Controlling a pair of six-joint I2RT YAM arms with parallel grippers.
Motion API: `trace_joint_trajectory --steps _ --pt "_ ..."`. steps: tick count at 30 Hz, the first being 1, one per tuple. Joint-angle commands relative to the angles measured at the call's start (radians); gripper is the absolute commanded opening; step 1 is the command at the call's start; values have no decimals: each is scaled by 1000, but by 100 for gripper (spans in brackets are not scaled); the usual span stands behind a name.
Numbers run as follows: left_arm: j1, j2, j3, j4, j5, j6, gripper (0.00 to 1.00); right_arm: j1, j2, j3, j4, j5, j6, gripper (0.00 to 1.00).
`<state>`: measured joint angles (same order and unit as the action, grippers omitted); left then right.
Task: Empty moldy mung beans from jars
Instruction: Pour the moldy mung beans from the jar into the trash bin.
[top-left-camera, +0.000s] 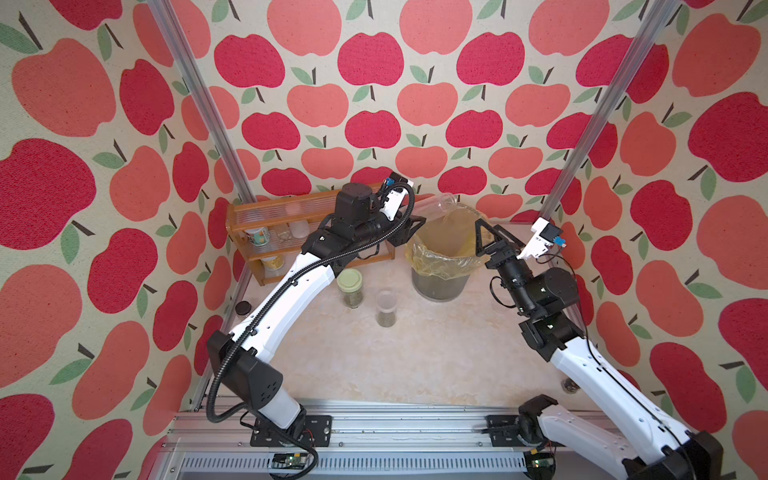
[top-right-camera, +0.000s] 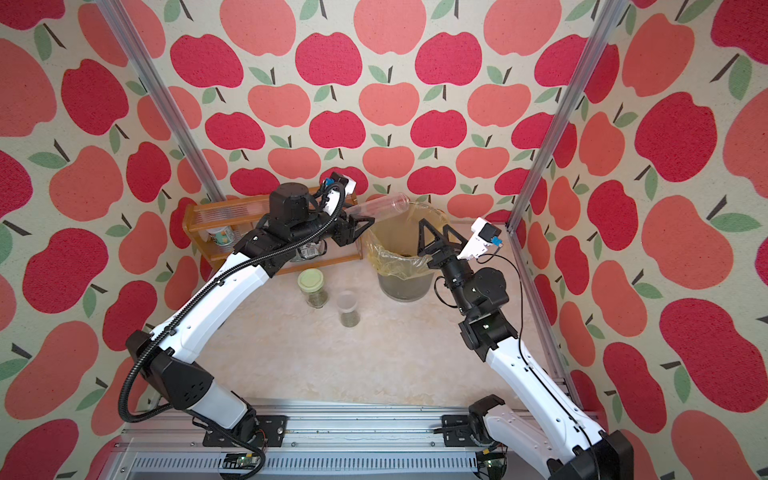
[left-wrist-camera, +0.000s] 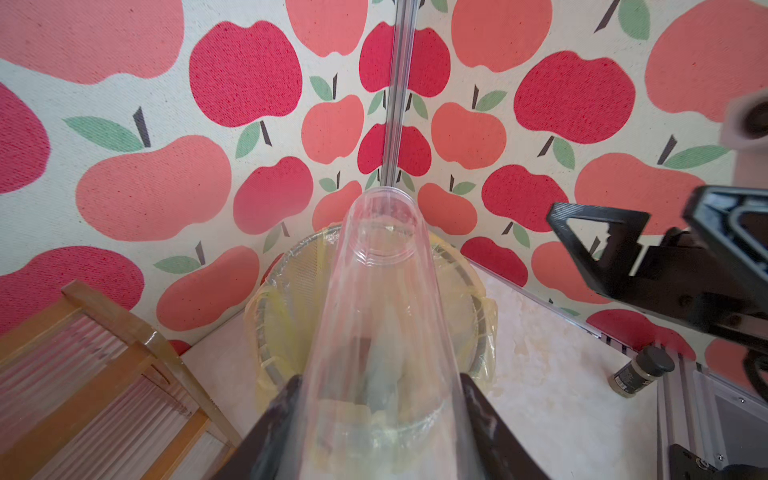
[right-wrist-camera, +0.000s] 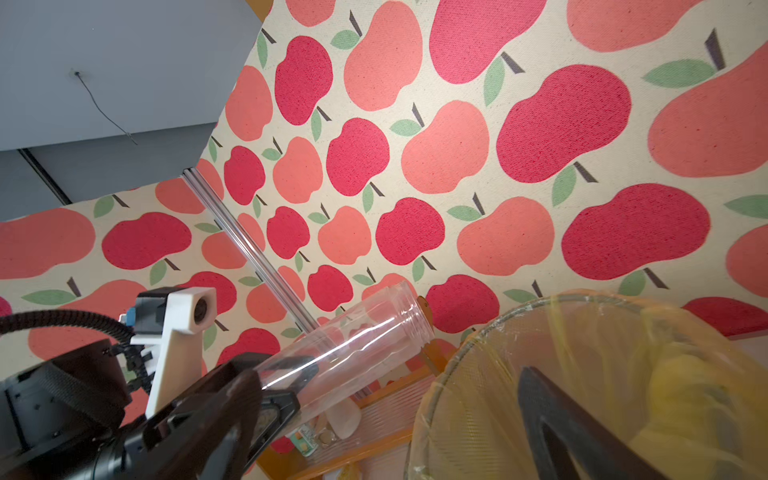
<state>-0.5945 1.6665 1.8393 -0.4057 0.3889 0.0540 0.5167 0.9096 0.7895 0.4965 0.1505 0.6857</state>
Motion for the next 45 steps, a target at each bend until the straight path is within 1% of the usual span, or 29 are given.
trace_joint_trajectory --steps 1,3,5,7,8,9,10,11,13,17,19,23,29,31,33,34,35,36,37,39,40,41,42,43,45 --pt "-39 134 165 -323 -103 57 47 -3 -79 -52 -161 72 -120 99" --pt "-60 241 307 -421 -143 68 47 -5 -131 -77 -211 88 -130 99" --pt "-71 358 465 -501 -158 61 46 -7 -176 -116 -224 103 -131 99" --pt "-83 492 660 -612 -206 59 46 -9 -223 -152 -230 121 -124 99" --pt "-88 566 792 -684 -227 54 45 -13 -248 -165 -236 127 -123 99" --pt "-93 625 891 -738 -237 51 45 -15 -270 -173 -251 128 -120 99" --pt "-95 662 971 -770 -246 47 45 -19 -287 -176 -264 131 -119 99" --pt "-96 685 1015 -789 -257 41 45 -21 -304 -176 -286 133 -119 99" --pt "-97 672 1001 -776 -274 34 45 -27 -327 -174 -313 139 -126 99" --pt "-111 538 793 -659 -321 38 45 -47 -350 -175 -322 131 -138 99" --pt "-119 483 724 -615 -341 44 45 -55 -350 -173 -321 116 -138 99" --pt "-146 438 721 -611 -388 73 45 -69 -344 -171 -316 92 -129 99" --pt "-171 411 745 -650 -440 98 45 -78 -352 -170 -330 74 -109 99" --pt "-171 395 709 -627 -449 98 45 -79 -359 -164 -343 75 -107 99" --pt "-163 399 670 -565 -427 96 46 -80 -360 -155 -355 73 -107 99" --pt "-153 421 677 -541 -409 88 46 -80 -358 -151 -355 71 -107 99" --pt "-138 458 715 -542 -385 73 45 -80 -356 -149 -354 70 -105 99" --pt "-122 502 774 -565 -368 58 45 -80 -356 -146 -356 69 -104 99" --pt "-107 554 864 -613 -349 39 44 -80 -357 -141 -365 70 -105 99" --pt "-99 621 1015 -709 -346 24 42 -80 -365 -131 -388 73 -111 99" --pt "-105 631 1047 -736 -360 27 42 -81 -373 -130 -397 76 -114 99" --pt "-114 625 1041 -742 -376 36 41 -81 -380 -130 -403 80 -114 99" --pt "-128 596 1004 -727 -382 56 41 -81 -392 -131 -412 90 -108 99" --pt "-142 554 936 -690 -388 75 41 -81 -402 -140 -407 99 -99 99" --pt "-161 451 751 -560 -389 98 42 -81 -412 -150 -387 100 -102 99"
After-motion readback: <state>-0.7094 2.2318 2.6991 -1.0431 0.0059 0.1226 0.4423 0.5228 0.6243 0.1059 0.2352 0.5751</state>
